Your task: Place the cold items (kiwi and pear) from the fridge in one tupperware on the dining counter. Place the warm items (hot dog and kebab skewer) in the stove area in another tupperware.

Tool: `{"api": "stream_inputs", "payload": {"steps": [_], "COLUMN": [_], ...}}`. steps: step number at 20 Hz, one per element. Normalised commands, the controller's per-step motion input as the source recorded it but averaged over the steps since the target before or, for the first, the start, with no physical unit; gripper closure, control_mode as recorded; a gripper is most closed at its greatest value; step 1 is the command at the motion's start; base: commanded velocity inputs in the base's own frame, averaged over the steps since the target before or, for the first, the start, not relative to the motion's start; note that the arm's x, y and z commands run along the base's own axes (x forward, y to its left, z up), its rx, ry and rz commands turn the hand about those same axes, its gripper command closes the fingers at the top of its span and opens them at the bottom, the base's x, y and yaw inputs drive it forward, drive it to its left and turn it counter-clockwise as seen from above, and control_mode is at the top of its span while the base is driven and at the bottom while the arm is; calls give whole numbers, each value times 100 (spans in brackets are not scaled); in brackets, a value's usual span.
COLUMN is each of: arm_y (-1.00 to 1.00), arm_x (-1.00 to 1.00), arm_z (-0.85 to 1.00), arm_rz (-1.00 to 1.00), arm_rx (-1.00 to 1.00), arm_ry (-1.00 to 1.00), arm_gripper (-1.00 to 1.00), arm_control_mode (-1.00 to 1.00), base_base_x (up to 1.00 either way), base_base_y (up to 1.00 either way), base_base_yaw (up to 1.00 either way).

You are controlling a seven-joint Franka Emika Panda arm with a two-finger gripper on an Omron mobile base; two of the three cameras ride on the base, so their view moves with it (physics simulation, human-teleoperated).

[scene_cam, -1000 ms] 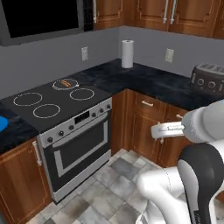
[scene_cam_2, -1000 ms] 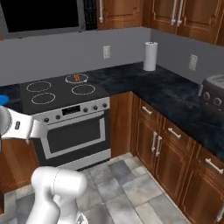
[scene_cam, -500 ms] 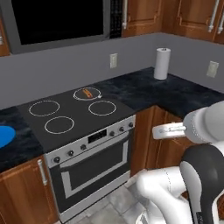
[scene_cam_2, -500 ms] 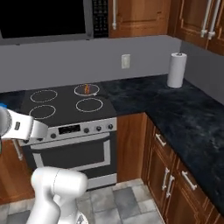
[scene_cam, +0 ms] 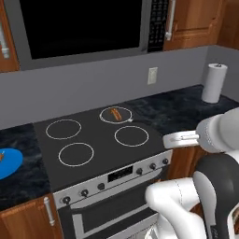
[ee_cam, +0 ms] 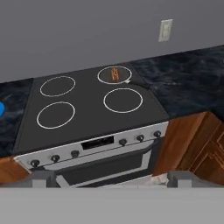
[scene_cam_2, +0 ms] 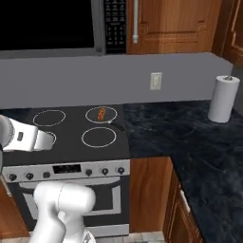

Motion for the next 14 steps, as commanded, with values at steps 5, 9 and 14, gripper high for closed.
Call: {"api": "stream_inputs", "payload": {"steps": [5,9,14], "arm_y": [0,0,-8], "arm_x": [0,0,39], "arm_z": [0,0,-25], "arm_rz": [0,0,1], "arm_rx": [0,0,0], "arm_ry": [0,0,15], "arm_gripper": [-100,-100,-100], "arm_control_mode": [100,100,-100], "base_base_x": [73,64,41], "base_base_y": [-18,-31,-22], "base_base_yaw": [37,22,7]}}
